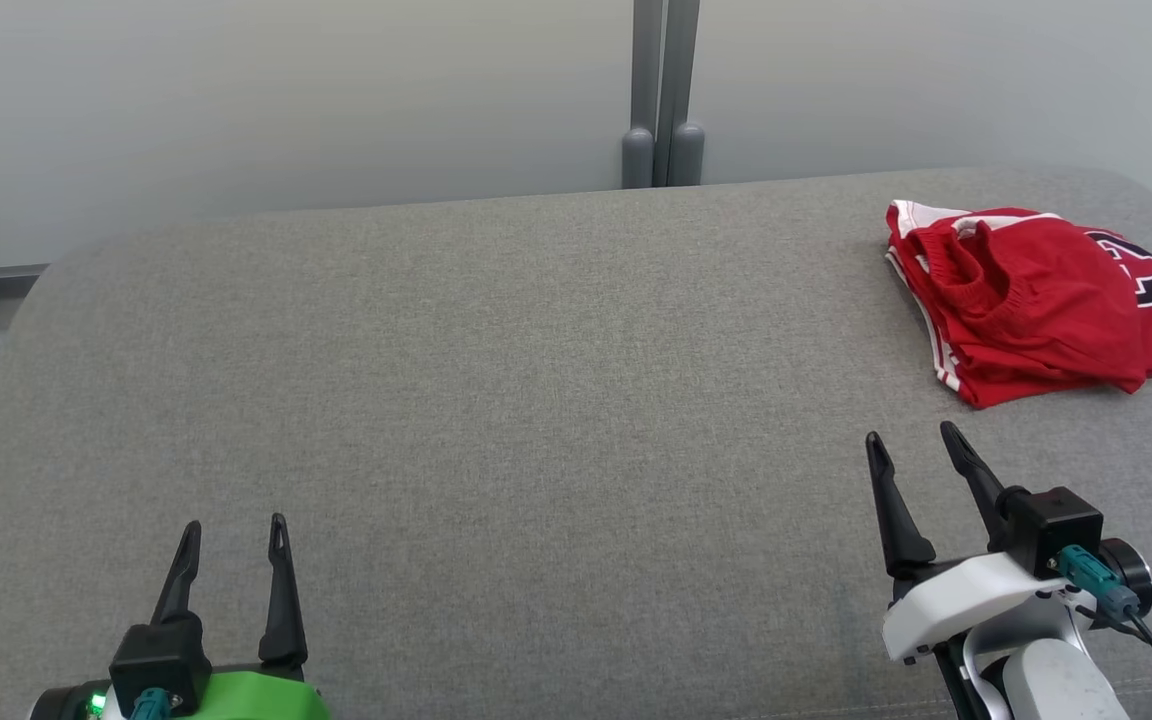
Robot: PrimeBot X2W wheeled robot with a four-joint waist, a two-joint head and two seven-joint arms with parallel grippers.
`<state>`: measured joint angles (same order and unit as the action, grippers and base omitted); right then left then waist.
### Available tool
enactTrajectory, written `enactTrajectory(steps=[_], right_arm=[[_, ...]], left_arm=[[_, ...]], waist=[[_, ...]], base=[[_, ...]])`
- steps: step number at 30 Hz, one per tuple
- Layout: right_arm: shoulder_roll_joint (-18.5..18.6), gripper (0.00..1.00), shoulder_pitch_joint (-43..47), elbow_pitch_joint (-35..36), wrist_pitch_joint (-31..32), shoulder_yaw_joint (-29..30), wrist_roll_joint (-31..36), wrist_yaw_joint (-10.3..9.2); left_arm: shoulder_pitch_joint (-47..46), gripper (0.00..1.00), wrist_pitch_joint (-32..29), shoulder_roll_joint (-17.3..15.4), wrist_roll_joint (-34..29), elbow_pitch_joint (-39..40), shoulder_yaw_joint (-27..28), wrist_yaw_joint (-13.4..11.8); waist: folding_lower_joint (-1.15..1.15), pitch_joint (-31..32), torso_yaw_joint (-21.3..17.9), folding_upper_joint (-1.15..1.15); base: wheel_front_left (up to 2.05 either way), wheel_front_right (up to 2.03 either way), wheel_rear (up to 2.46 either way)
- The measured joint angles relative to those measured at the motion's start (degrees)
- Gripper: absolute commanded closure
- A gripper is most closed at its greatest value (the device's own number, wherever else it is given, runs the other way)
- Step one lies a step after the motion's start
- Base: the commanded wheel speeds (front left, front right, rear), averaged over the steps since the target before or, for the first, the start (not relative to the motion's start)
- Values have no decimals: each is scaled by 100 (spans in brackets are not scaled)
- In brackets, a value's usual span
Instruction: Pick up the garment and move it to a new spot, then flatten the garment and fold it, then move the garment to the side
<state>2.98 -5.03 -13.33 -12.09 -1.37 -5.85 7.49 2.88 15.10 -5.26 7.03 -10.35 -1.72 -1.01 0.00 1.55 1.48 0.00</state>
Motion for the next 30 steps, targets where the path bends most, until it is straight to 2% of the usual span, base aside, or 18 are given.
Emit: enactTrajectory(steps=[21,22,28,30], right_arm=[[-10,0,2,31,38,-25,-43,0],[-10,100,2,31,38,-26,-45,0],[-54,100,172,-243,58,-25,-76,1],[-56,100,188,-276,122,-1,-253,1]], left_arm=[[31,0,0,-47,85,172,-45,-51],[31,100,0,-49,88,172,-48,-52],[88,100,-18,26,108,-119,-45,-49],[92,100,-94,42,296,-152,-27,-41]], waist=[[0,-51,-1,0],[0,-53,1,0],[0,-56,1,0],[0,-58,-1,0]], base=[[0,0,0],[0,0,0],[0,0,0],[0,0,0]])
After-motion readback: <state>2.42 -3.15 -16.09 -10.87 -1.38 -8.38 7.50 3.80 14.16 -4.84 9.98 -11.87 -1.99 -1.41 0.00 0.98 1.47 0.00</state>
